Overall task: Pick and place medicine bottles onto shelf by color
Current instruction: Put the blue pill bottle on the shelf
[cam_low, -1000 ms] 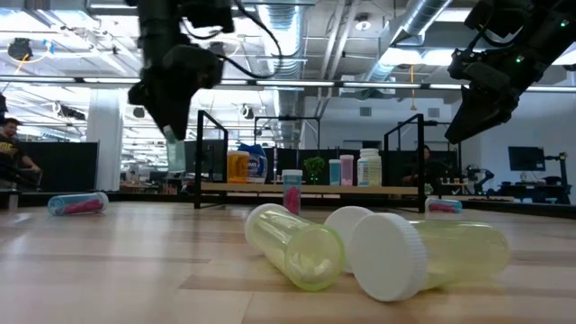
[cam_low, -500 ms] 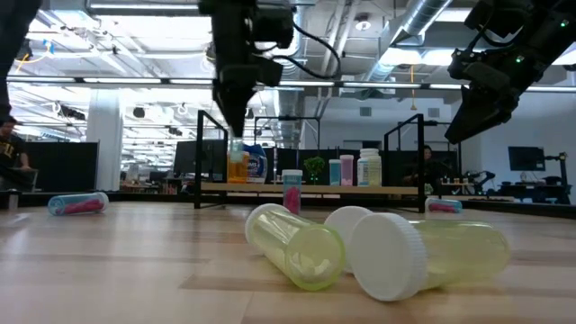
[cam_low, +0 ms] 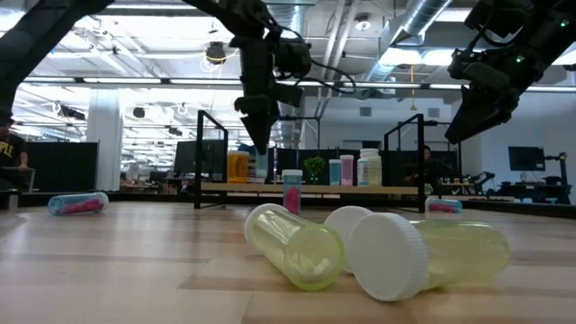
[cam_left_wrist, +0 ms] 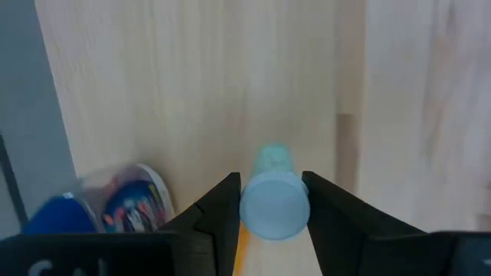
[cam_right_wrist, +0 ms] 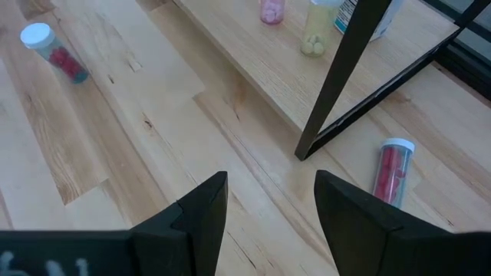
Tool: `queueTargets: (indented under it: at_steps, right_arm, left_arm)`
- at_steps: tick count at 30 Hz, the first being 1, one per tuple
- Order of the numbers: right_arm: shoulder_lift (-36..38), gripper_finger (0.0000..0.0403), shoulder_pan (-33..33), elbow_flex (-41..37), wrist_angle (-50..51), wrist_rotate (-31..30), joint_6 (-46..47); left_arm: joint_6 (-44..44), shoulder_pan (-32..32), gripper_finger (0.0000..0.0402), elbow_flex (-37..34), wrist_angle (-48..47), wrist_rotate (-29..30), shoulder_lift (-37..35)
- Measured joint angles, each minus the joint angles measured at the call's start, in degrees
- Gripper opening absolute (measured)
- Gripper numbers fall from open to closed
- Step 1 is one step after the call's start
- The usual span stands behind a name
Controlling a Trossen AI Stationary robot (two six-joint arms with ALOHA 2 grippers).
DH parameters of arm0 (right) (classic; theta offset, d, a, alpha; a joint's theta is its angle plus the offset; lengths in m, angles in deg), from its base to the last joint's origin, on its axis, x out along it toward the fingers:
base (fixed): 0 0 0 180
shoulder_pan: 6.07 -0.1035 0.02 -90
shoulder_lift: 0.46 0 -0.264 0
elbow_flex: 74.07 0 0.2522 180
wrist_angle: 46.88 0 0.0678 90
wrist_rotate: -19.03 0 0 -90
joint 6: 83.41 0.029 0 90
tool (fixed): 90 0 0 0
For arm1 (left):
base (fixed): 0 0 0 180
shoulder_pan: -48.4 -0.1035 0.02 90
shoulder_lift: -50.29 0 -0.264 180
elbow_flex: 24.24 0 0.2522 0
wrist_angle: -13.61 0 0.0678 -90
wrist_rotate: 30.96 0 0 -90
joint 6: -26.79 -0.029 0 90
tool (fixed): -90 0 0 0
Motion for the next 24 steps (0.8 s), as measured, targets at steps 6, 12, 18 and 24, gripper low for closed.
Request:
queueTargets:
  at_steps: [6, 12, 18, 24]
  right_arm:
    - [0.0, 0.0216, 0.0, 0.0, 0.0, 0.0, 0.0]
    - [0.0, 0.0216, 0.0, 0.0, 0.0, 0.0, 0.0]
    - [0.0, 0.0216, 0.0, 0.0, 0.0, 0.0, 0.0]
    - [0.0, 0.0216, 0.0, 0.0, 0.0, 0.0, 0.0]
  left_arm:
    - [-3.8, -2.8, 0.0119, 0.2, 2.2, -1.9, 0.9]
    - [-4.3, -5.0, 0.0119, 0.2, 2.4, -2.4, 1.0]
    - [-4.4, -6.3, 0.0119, 0.2, 2.1, -2.5, 1.6]
    - [-4.7, -7.0, 0.0119, 0.2, 2.2, -3.0, 1.9]
